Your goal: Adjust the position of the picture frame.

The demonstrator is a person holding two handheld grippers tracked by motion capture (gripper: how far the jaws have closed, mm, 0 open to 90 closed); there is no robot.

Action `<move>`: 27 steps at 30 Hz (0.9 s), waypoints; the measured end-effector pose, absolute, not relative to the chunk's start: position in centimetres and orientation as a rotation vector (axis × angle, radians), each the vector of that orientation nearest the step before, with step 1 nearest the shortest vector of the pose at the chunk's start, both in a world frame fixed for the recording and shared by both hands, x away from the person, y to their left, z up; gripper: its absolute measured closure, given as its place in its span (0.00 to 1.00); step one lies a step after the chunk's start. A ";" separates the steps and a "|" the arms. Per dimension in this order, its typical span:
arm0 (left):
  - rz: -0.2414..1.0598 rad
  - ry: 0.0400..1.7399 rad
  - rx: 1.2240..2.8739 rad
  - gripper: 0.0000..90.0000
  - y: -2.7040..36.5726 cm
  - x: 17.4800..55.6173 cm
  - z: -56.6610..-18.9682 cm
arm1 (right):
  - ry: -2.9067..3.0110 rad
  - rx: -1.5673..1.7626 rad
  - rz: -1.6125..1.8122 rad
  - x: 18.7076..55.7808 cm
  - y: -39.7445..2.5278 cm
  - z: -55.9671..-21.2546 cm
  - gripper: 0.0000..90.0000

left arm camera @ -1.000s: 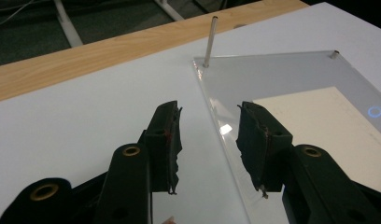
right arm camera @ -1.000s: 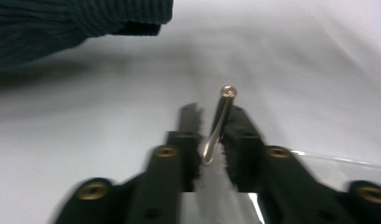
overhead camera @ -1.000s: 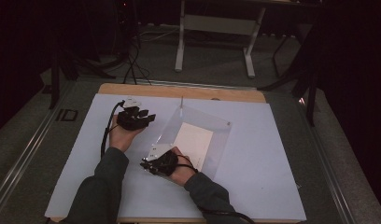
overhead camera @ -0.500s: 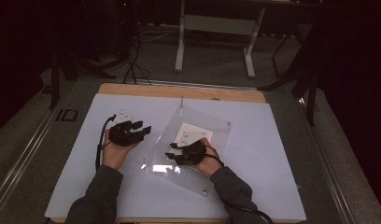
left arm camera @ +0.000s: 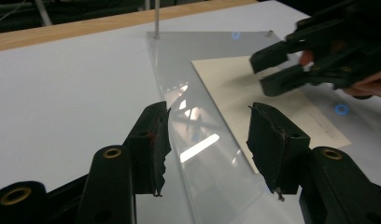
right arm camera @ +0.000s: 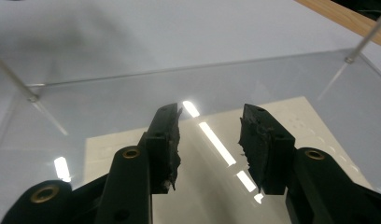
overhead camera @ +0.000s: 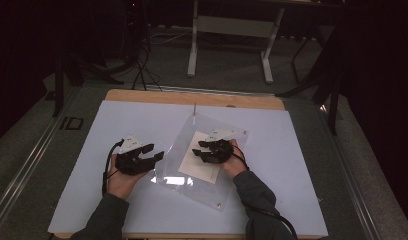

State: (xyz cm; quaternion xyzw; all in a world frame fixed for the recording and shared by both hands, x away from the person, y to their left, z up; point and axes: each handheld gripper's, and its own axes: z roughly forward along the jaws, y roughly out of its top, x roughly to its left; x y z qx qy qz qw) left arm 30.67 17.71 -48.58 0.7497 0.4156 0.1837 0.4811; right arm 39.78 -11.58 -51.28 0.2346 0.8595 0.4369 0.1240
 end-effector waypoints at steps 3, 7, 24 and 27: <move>0.455 0.995 1.823 0.53 17.4 29.8 -48.7 | 2.503 0.701 1.261 40.1 -11.9 -51.5 0.63; 0.470 0.984 1.849 0.53 17.1 29.1 -49.0 | 2.490 0.722 1.257 40.5 -12.2 -51.7 0.63; 0.488 0.982 1.926 0.69 16.5 26.8 -50.8 | 2.384 0.866 1.254 44.1 -12.8 -51.1 0.68; 0.484 0.983 1.937 0.72 16.3 26.5 -51.2 | 2.364 0.885 1.250 45.8 -12.3 -50.8 0.69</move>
